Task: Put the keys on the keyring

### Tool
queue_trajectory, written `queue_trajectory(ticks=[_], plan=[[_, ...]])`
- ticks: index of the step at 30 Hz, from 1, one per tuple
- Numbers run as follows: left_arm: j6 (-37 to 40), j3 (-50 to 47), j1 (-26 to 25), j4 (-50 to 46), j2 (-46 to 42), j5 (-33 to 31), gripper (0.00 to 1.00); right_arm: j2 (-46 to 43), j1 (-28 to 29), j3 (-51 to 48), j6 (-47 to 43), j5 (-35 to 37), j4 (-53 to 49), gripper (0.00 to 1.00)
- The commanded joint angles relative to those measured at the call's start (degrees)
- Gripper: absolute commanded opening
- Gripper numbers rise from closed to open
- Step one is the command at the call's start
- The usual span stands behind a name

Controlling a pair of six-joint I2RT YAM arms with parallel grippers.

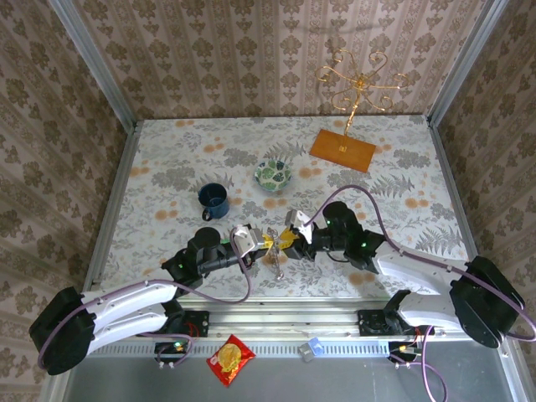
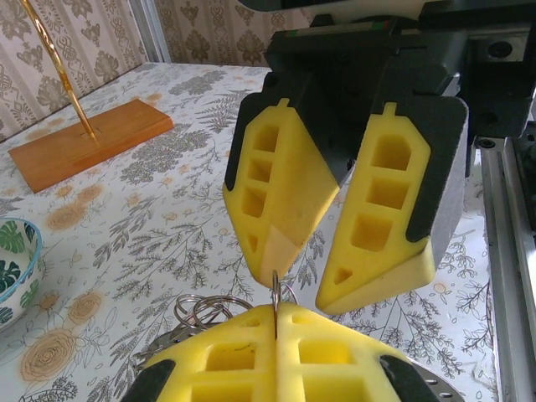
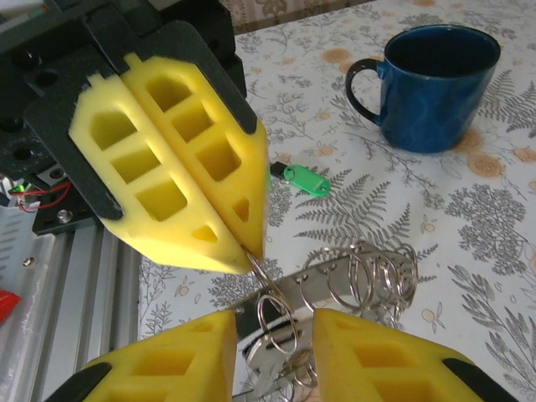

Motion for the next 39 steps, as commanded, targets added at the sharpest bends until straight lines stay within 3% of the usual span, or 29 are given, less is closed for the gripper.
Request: queue_trajectory(ticks=[1,12,16,20,25,28,39], plan=[[0.7,-0.3,-0.4,3.4,-1.0,1.3,0.0,1.0,-0.3,2.2,-1.4,-3.1,2.3,0.28],[0.7,-0.5,-0.4,3.4,-1.2,1.2,0.0,3.2,-0.4,3.7,-2.0,-6.2,2.0,0.12],[0.7,-0.5,-0.4,3.3,-1.3,0.9,0.0,3.1,-0.4,4.5,-2.9,-6.5,0.3,0.0],[1.3,0.0,-0.4,0.9,-1.9,0.0,0.0,2.3,-0.5,6.4,-5.5,-5.5,-4.3,0.0],[4.2,1.6,0.8,-6.8,-4.8,1.1,0.24,1.9,-0.5,11.1,-11.8,-3.3,-15.5,0.0],[5.7,3.0,2.5,-12.7,-6.7,3.7,0.3,2.0,-0.1,13.8,-16.0,-1.5,-22.3,0.0],[9.1,7.6,7.4,-19.7,-3.9,15.5,0.32,3.6,1.7,22.7,-26.8,3.5,-38.1,0.0]])
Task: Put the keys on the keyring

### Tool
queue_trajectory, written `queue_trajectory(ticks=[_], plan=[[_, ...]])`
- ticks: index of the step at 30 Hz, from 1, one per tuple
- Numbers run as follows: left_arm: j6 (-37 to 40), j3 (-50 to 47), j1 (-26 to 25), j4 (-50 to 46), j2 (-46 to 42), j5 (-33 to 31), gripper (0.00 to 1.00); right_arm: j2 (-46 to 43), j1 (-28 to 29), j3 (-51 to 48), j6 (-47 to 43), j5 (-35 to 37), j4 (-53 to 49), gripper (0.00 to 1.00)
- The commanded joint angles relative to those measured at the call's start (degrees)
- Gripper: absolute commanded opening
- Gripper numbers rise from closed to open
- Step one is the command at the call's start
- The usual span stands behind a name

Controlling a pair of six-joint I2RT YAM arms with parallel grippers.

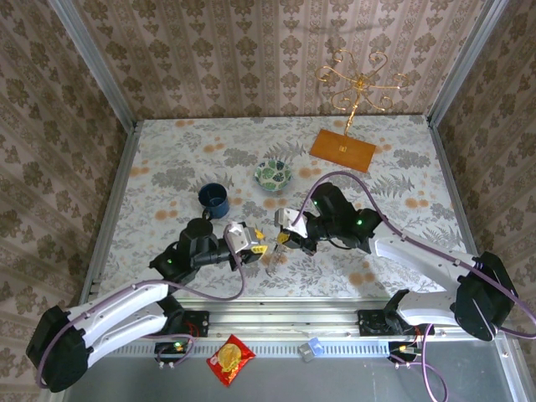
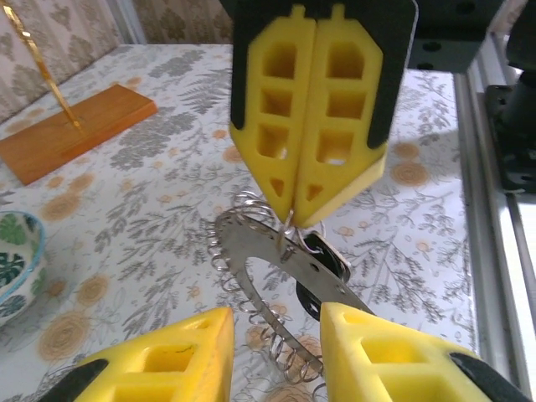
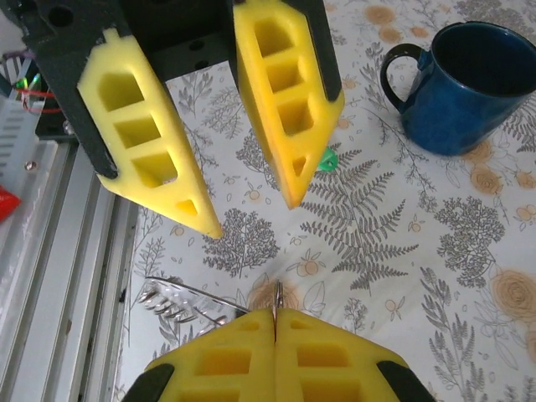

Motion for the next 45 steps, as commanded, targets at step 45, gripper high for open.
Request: queue_trajectory(ticks=[45], plan=[[0.0,0.9,2.1,3.4,7.2,6.7,0.23,4.7,3.9,6.6,-8.2,4.8,-10.6,0.0]])
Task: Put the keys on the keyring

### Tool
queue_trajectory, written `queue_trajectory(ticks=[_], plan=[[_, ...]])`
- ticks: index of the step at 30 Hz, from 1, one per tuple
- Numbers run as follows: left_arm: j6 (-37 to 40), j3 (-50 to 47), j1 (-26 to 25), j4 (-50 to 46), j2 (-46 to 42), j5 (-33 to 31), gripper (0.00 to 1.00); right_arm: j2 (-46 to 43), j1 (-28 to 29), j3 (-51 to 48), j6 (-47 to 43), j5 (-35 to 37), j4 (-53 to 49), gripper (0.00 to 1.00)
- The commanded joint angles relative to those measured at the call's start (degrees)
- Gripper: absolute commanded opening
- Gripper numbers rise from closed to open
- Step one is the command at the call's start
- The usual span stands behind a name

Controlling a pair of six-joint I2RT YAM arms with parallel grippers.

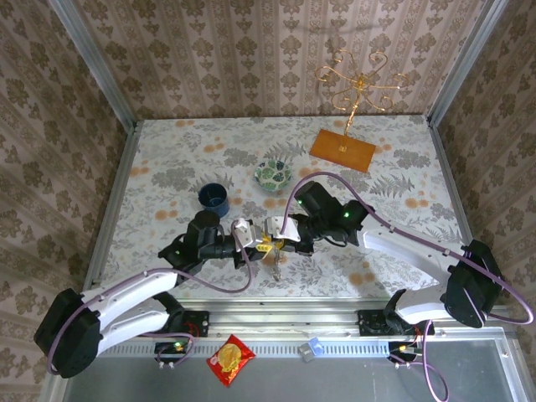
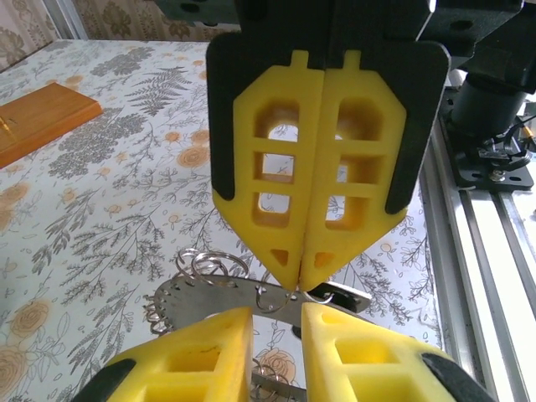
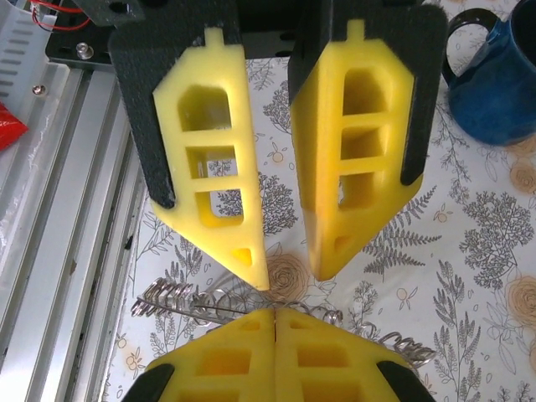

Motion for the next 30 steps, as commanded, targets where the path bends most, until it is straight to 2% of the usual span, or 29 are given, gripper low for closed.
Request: queue_trajectory(ticks=[1,9,18,22,30], plan=[[-0.8,-1.1,0.2,0.5,-0.2,-0.9,0.25,-1.1,0.3,-1.1,0.6,0.7,0.5,0.0],[-0.5,-1.6,1.5,8.4,6.1,0.5,0.32,-1.6,0.2,-1.7,0.0,0.9,1.1,0.0],[9.4,-1.5,1.5,11.7,8.3,0.4,0.41,-1.9,0.2,-1.8,-0.3,0.6,1.5,0.0],[12.3,-1.3,1.4,12.4,9.1,2.4,0.4,-1.8,0.2,-1.7,-0.4,0.6,1.4,0.0],[13.8,-1.0,1.2,15.4,11.7,4.0,0.29,-1.9,0.2,-1.6,-0.4,0.5,1.4,0.0]])
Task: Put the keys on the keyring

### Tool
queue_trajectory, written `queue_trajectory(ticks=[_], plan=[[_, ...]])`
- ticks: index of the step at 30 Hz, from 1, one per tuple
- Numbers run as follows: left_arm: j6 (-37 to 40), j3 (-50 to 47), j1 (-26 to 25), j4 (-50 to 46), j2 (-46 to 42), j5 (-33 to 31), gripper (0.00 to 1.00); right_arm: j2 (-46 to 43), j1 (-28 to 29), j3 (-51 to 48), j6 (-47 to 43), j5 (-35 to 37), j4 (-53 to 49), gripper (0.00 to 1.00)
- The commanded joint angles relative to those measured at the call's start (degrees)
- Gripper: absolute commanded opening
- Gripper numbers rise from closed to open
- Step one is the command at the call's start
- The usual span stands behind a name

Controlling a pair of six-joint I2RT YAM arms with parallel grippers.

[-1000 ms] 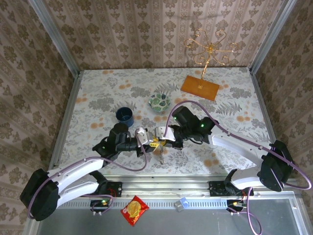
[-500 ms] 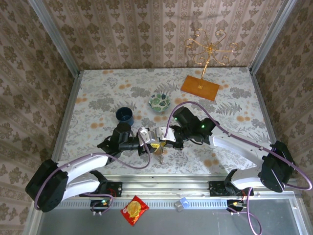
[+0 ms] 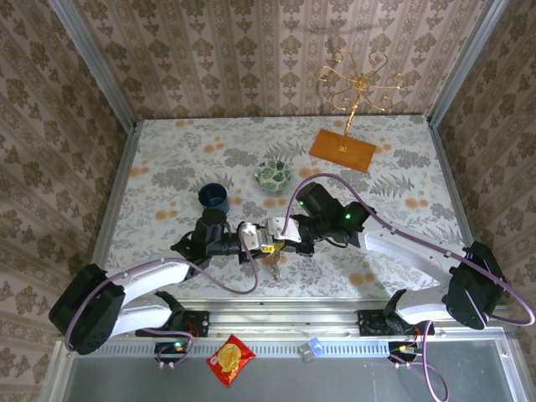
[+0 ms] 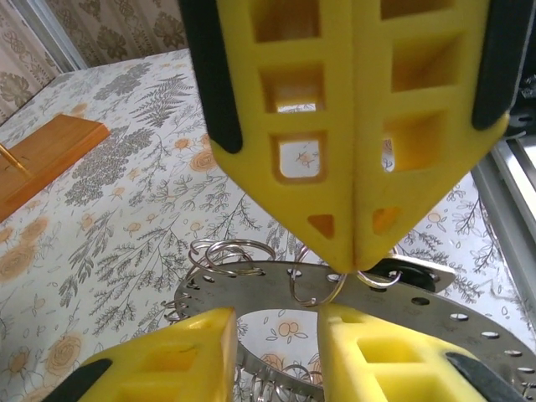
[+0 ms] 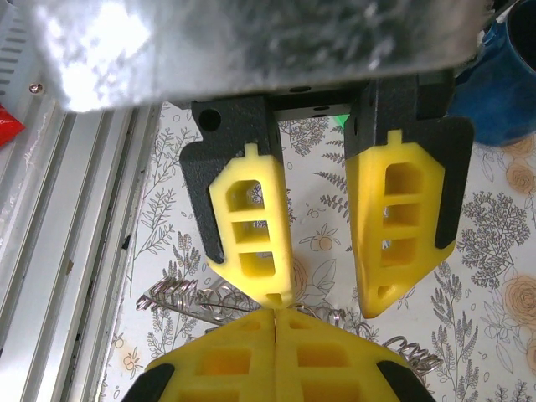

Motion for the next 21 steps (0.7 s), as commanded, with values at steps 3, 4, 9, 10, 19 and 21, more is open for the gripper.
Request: queue_trajectory(ticks=[3,4,9,10,19,21], plan=[[1.4,0.0,0.0,5.4,0.9,2.3,0.29,-1.0,0.2,-0.6,-0.4,0.4,0.6,0.0],[1.2,-0.2,-0.1,6.1,1.1,2.5,0.29,-1.0,0.2,-0.6,-0.4,0.5,0.5,0.0],[0.5,-0.2,-0.2,7.5,1.7,3.7,0.28,-1.0,0.2,-0.6,-0.5,0.5,0.6,0.0],[0.4,-0.2,-0.2,7.6,1.9,3.8,0.28,-1.1,0.2,-0.6,-0.5,0.5,0.5,0.0],[-0.8,-0.7,-0.3,11.1,2.5,6.0,0.2,-1.2,0.2,-0.6,-0.5,0.6,0.5,0.0],[-1.0,-0.8,-0.3,11.8,2.6,6.5,0.18,-1.2,0.2,-0.6,-0.5,0.7,0.5,0.0]])
